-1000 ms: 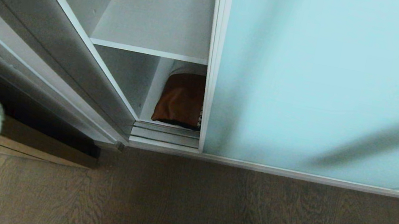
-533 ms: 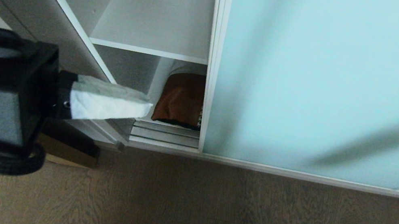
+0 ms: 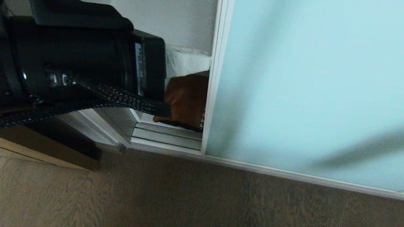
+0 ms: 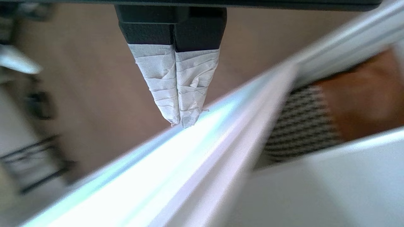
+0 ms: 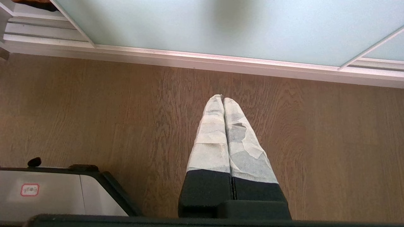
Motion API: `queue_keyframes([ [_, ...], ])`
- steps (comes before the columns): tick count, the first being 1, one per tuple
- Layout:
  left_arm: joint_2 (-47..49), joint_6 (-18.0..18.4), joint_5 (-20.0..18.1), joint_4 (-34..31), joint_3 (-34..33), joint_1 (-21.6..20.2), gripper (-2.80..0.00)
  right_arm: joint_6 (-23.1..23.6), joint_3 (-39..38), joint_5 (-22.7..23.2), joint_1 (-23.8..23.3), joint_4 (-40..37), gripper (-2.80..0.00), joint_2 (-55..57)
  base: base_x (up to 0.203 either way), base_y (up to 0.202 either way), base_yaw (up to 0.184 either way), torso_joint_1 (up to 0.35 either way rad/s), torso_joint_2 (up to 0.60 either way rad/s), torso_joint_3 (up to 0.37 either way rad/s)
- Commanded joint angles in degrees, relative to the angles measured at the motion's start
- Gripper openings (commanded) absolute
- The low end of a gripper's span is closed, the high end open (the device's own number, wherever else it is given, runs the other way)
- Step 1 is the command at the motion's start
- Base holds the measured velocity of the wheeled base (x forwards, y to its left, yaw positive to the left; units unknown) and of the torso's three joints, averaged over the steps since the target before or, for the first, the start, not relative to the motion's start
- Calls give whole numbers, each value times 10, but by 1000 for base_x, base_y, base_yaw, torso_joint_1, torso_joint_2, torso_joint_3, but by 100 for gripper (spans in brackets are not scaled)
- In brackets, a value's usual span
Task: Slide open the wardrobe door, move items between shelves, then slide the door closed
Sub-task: Close the door
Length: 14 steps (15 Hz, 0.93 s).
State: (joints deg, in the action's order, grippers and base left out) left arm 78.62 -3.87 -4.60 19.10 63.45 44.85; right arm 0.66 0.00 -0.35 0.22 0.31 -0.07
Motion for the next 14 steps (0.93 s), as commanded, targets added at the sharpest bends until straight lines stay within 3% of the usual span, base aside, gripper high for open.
queue_keyframes([
  [1,18,-10,0,3,10,20,-280,0,0,0,0,0,-280,-1,0,0,0,0,0,0],
  [7,90,-10,14,44,41,20,-280,0,0,0,0,0,-280,0,0,0,0,0,0,0],
  [10,130,-4,82,94,63,20,-280,0,0,0,0,0,-280,-1,0,0,0,0,0,0],
  [14,154,9,143,170,65,18,-280,0,0,0,0,0,-280,-1,0,0,0,0,0,0],
])
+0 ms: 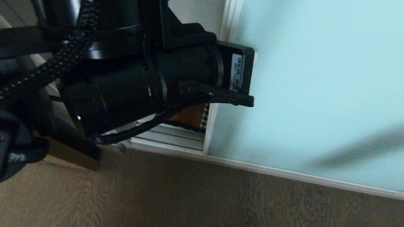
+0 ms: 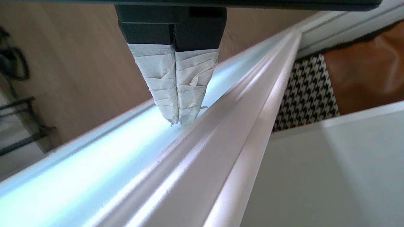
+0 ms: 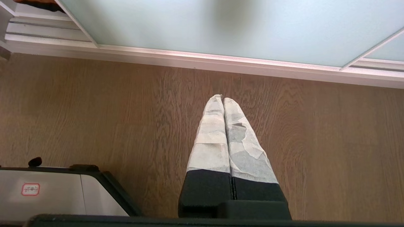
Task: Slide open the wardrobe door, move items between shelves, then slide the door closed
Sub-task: Close the door
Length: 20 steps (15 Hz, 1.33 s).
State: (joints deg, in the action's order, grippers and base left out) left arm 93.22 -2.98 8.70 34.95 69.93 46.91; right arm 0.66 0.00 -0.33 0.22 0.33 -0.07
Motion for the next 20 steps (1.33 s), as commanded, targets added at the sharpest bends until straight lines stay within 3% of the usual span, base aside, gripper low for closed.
queue_keyframes([
  [1,6,4,13,13,-1,-5,-280,0,0,0,0,0,-280,-1,0,0,0,0,0,0],
  [11,-132,16,20,7,-81,-35,-280,0,0,0,0,0,-280,0,0,0,0,0,0,0],
  [16,-190,33,39,7,-142,-35,-280,0,0,0,0,0,-280,-1,0,0,0,0,0,0],
  [20,-252,49,61,-1,-172,-58,-280,0,0,0,0,0,-280,-1,0,0,0,0,0,0],
])
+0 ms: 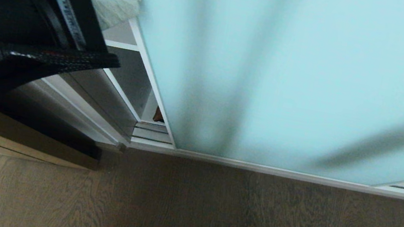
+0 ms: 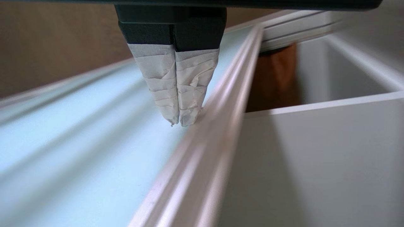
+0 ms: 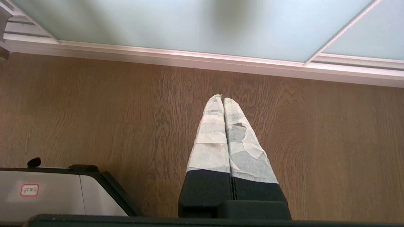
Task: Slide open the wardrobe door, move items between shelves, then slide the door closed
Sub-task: Close the door
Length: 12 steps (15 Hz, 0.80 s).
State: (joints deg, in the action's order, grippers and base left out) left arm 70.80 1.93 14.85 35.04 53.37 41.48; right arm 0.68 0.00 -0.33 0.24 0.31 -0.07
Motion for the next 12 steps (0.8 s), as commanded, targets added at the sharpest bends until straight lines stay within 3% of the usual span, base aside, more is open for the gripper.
queue_keyframes([
  [1,-43,1,0,-13,-13,-9,-280,0,0,0,0,0,-280,0,0,0,0,0,0,0],
  [8,-119,2,-3,-46,-58,-91,-280,0,0,0,0,0,-280,-1,0,0,0,0,0,0],
  [12,-170,-2,-39,-113,-41,-89,-280,0,0,0,0,0,-280,0,0,0,0,0,0,0],
])
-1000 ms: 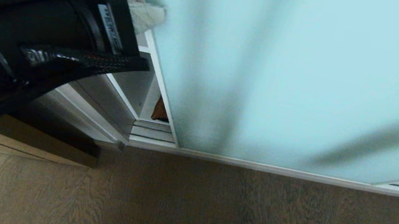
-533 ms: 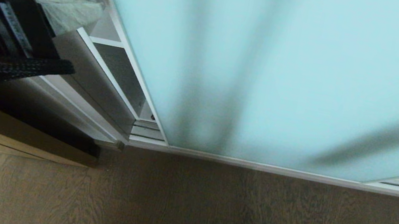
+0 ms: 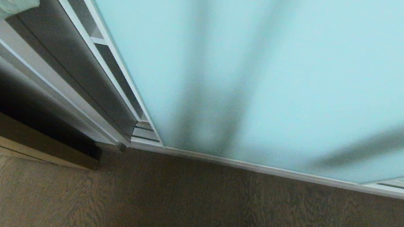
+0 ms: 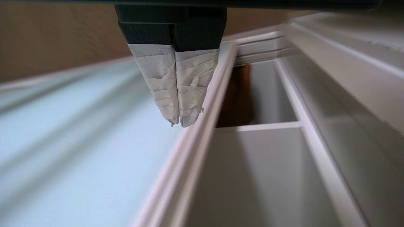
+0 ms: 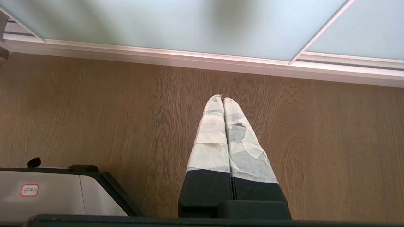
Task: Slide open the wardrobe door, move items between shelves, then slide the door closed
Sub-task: Close the door
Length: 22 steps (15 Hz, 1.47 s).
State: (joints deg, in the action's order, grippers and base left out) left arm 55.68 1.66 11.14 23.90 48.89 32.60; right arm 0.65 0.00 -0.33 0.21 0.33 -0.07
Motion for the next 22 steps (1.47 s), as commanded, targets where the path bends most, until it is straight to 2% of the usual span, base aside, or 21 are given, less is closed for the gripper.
queue_keyframes([
  [1,-36,-3,-30,-34,18,0,-280,1,0,0,1,0,-280,0,0,0,0,0,0,0],
  [3,-53,-6,-81,-70,25,0,-280,1,0,0,0,0,-280,-1,0,0,0,0,0,0],
  [5,-40,-36,-141,-87,28,0,-280,1,0,0,1,0,-280,0,0,0,0,0,0,0],
  [7,-9,-69,-163,-87,34,-1,-280,1,0,0,1,0,-280,-1,0,0,0,0,0,0],
  [9,40,-96,-167,-79,46,-5,-280,1,0,0,1,0,-280,-1,0,0,0,0,0,0],
  [12,93,-99,-167,-35,52,-29,-280,1,0,0,1,0,-280,0,0,0,0,0,0,0],
  [15,124,-94,-158,5,53,-64,-280,1,0,0,1,0,-280,-1,0,0,0,0,0,0],
  [17,126,-81,-144,10,54,-79,-280,1,0,0,1,0,-280,0,0,0,0,0,0,0],
  [19,126,-68,-139,17,54,-113,-280,1,0,0,1,0,-280,-1,0,0,0,0,0,0],
  [22,127,-64,-139,30,54,-143,-280,1,0,0,0,0,-280,-1,0,0,0,0,0,0],
])
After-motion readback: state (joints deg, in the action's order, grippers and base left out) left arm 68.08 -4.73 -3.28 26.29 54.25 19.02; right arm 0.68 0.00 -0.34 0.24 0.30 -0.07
